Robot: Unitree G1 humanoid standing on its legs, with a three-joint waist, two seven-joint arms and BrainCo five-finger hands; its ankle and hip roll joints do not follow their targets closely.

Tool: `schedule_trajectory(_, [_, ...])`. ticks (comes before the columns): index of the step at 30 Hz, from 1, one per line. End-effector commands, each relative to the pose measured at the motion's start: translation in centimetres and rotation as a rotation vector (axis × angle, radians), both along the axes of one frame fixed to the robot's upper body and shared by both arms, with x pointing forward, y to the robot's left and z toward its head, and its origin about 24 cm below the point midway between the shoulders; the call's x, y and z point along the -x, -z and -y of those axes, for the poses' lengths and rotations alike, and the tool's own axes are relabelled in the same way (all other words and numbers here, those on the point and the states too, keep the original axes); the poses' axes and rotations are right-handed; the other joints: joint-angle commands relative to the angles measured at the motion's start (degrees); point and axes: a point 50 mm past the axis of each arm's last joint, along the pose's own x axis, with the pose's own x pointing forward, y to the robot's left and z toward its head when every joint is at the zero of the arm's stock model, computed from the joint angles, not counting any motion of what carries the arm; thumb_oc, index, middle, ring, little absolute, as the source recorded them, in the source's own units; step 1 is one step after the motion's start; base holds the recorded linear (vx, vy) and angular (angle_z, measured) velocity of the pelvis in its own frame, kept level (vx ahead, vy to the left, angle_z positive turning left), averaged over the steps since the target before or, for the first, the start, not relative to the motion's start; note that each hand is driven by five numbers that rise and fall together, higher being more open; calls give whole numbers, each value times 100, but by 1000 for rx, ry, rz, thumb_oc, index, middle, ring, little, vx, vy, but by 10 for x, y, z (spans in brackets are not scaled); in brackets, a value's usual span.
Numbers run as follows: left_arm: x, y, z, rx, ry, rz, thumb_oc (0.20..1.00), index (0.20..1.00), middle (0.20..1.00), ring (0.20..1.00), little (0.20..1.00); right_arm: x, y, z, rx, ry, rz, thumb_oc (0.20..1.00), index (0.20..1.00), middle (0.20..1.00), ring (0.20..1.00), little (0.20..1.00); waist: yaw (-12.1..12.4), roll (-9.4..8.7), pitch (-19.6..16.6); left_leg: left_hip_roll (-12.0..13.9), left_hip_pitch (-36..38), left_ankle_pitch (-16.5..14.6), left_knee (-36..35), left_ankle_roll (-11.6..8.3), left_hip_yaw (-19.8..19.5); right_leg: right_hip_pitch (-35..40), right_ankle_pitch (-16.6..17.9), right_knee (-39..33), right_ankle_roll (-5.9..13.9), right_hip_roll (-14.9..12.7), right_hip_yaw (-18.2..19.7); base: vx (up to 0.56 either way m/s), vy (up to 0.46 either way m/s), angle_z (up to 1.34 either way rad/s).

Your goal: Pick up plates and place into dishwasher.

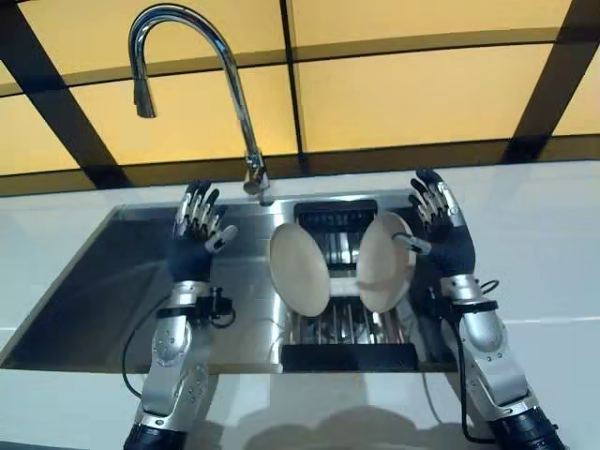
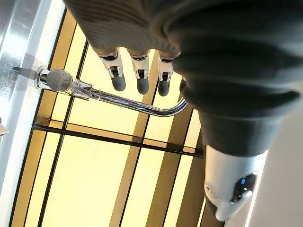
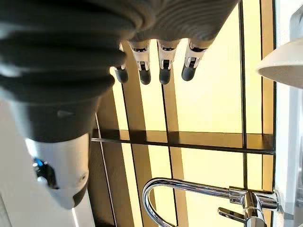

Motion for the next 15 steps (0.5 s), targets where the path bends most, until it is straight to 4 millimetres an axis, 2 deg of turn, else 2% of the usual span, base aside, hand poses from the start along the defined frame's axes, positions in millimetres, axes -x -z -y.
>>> schedule_trajectory(1, [0,-17,-11,-58,-16,78,1000,1000,1000,1000,1000,7,-20,-3,-25,-10,111,1000,1000,1000,1000,1000,27,-413,-293,-176,-123,-571,170,107,-51,214,-40,-424,548,-342,104,33,-116,102])
schedule_trajectory(11, [2,-20,-11,-97,-16,106,1000,1000,1000,1000,1000,8,-19,-4,-29,-6,107,1000,1000,1000,1000,1000,28,-401,-301,-188,-119,-567,152,117,-48,207,-35,-424,561,-357,103,0,0,0])
schedule_trajectory(14, [2,-22,-11,-145,-28,119,1000,1000,1000,1000,1000,8,-19,-3,-30,-6,106,1000,1000,1000,1000,1000,20,-398,-297,-192,-127,-562,150,118,-43,192,-33,-415,565,-366,108,0,0,0])
schedule_trajectory(15, [1,-24,-10,-208,-44,132,1000,1000,1000,1000,1000,7,-19,-3,-27,-6,105,1000,1000,1000,1000,1000,12,-387,-300,-198,-130,-564,150,122,-39,187,-34,-411,570,-370,110,0,0,0])
